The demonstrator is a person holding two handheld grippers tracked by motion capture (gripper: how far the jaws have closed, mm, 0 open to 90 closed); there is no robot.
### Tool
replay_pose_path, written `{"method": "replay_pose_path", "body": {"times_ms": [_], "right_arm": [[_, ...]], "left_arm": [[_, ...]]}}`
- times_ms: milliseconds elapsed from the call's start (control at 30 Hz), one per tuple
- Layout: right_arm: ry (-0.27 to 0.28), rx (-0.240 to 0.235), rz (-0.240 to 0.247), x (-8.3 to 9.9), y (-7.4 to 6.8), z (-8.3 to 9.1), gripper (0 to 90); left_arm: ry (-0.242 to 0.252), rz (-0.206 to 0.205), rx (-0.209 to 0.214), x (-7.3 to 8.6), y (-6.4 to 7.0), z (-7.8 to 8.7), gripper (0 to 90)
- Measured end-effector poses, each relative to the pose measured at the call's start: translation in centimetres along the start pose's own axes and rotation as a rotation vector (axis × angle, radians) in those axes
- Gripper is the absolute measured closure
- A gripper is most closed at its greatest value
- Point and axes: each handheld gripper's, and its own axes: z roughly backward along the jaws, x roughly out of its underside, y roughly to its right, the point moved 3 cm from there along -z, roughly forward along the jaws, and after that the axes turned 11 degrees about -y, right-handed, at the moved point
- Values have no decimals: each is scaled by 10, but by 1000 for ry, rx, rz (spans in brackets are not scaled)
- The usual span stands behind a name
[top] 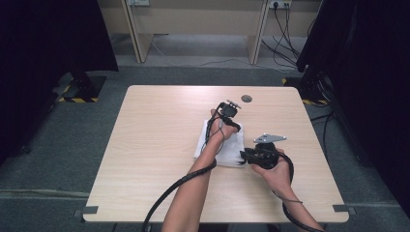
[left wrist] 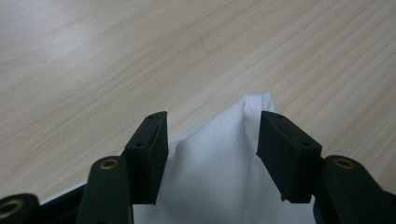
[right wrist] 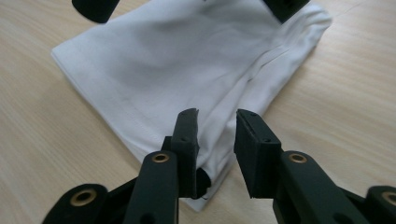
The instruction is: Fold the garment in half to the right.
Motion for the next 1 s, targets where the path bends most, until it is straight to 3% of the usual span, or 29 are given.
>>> {"method": "replay_pose_path", "body": {"times_ms": [67,167,333,467,633,1000], "right_arm": [[-22,-4,11,1,-2,-5,711],[-34,-10,20,2,-5,-8,815],[-2,-12,26,-1,-7,1,878],[26,-7,28,-3,-7,10,883],[20,10,52,-3,-8,14,883],[-84,13,57,9,-4,2,856]], "left_arm": [[0,2,-2,0,-1,1,426],[-2,-4,-2,2,-2,2,426],[-15,-7,4,4,-3,1,421],[-22,-7,5,4,-2,-1,414],[-32,-19,4,3,2,-4,412],[-47,-50,-13,1,9,-13,405]]}}
